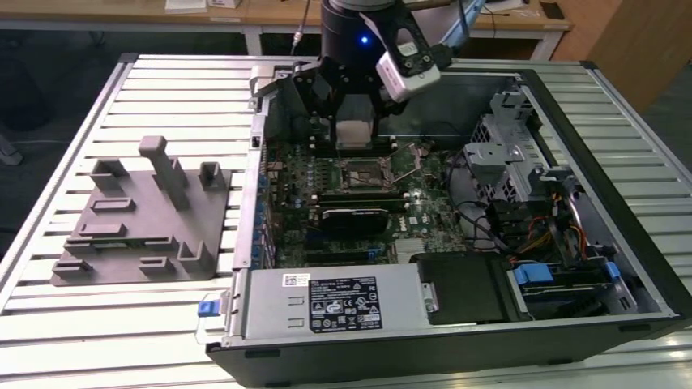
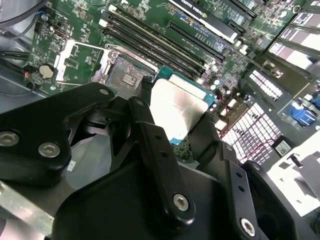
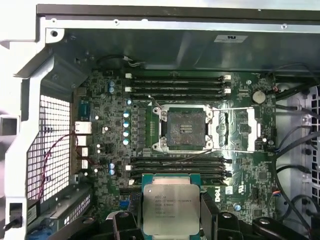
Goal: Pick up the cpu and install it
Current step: 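Pick up the cpu and move it towards the insertion slot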
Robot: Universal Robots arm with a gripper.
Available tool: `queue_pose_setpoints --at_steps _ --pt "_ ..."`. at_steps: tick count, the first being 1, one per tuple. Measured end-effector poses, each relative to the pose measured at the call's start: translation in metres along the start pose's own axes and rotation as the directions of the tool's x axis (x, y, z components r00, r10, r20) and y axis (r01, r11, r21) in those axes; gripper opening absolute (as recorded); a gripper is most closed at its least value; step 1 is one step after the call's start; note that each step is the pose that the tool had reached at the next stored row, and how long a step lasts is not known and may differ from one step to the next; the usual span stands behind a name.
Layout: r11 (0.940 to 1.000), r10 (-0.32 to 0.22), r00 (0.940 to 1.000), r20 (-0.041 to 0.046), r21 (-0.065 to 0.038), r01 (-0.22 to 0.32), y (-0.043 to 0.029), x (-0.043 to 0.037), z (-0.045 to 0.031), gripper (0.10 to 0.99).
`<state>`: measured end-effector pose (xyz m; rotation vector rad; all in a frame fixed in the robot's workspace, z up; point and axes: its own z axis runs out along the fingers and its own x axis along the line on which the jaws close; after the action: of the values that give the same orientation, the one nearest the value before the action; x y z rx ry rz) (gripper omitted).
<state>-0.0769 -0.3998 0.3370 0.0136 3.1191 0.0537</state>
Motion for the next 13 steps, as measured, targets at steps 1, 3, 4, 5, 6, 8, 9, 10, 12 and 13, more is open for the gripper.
queue_pose_setpoints --at_steps 1,3,4,5,6,8,9,10,12,13 --pt "1.0000 0.000 1.0000 -0.0004 0.000 0.000 0.0003 0.0000 0.0010 0.541" --pt "1.0000 0.000 1.0000 -0.0020 0.000 0.000 0.0015 -0.0001 0.0043 0.541" --pt "1.0000 0.000 1.0000 -0.0028 0.000 0.000 0.0021 -0.0002 0.0061 0.541" --pt "1.0000 0.000 1.0000 -0.0034 0.000 0.000 0.0025 -0.0003 0.0071 0.541" --pt "1.0000 0.000 1.0000 -0.0039 0.000 0.000 0.0028 -0.0003 0.0080 0.541" --pt "1.0000 0.000 1.0000 -0.0053 0.000 0.000 0.0037 -0.0006 0.0101 0.541" --pt "1.0000 0.000 1.0000 -0.0060 0.000 0.000 0.0041 -0.0007 0.0110 0.541" --pt "1.0000 0.000 1.0000 -0.0066 0.000 0.000 0.0045 -0.0008 0.0121 0.541" --pt "1.0000 0.000 1.0000 -0.0079 0.000 0.000 0.0052 -0.0009 0.0142 0.541" --pt "1.0000 0.000 1.0000 -0.0086 0.000 0.000 0.0056 -0.0010 0.0152 0.541"
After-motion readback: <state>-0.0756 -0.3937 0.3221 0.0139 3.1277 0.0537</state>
